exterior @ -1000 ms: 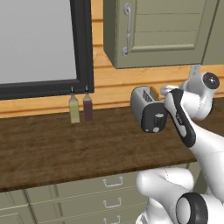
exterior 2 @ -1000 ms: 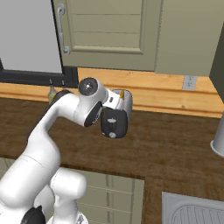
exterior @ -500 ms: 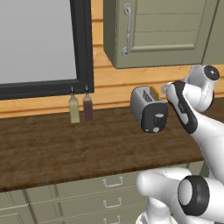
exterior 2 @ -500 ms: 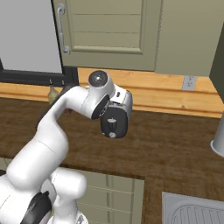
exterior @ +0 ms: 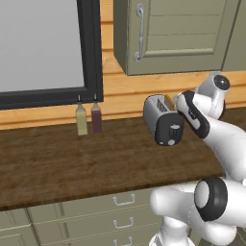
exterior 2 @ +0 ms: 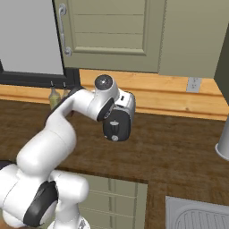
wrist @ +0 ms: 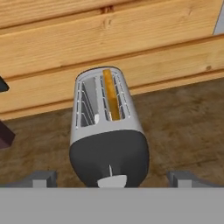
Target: Start the toaster. Once the lever pops up, take the bread to the plate on the dining counter.
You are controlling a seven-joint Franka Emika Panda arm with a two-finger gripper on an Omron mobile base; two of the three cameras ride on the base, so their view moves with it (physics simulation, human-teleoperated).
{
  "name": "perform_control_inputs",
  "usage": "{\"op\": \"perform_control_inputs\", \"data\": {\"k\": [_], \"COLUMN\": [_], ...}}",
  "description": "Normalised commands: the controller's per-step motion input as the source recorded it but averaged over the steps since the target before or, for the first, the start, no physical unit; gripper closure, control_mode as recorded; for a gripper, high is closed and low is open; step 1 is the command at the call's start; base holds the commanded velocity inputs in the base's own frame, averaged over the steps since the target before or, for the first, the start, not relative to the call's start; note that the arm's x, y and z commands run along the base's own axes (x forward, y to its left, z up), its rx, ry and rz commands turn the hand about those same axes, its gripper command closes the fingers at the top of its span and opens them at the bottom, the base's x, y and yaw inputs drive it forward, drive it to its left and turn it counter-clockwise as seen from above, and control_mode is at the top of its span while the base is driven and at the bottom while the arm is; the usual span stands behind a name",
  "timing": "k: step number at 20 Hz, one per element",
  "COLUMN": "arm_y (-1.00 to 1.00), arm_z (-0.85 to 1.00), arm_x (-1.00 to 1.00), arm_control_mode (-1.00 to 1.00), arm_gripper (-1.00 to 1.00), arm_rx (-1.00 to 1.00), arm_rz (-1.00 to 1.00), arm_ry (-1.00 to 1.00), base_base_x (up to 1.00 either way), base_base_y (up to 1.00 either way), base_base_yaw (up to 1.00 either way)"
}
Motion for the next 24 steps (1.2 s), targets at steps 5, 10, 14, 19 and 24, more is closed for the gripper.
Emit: {"op": "perform_control_inputs", "data": {"k": [5,10,14,19,24], "arm_y": [0.03,0.00,0.00,0.00,0.00], "arm_z": [-0.10,-0.22,-0.27,-0.12,-0.01], "arm_x": [0.35,0.34,0.37,0.40,0.36], "arm_control_mode": [-1.00,-1.00,-1.00,-1.00,-1.00], "arm_gripper": [-1.00,-1.00,-1.00,-1.00,-1.00], "arm_rx": [0.00,0.00,0.00,0.00,0.00], "arm_rz": [0.00,0.00,0.00,0.00,0.00], "arm_ry": [0.00,0.00,0.00,0.00,0.00], "base_base_x": [0.00,0.00,0.00,0.00,0.00], "base_base_y": [0.00,0.00,0.00,0.00,0.00], "base_base_yaw": [0.00,0.00,0.00,0.00,0.00]}}
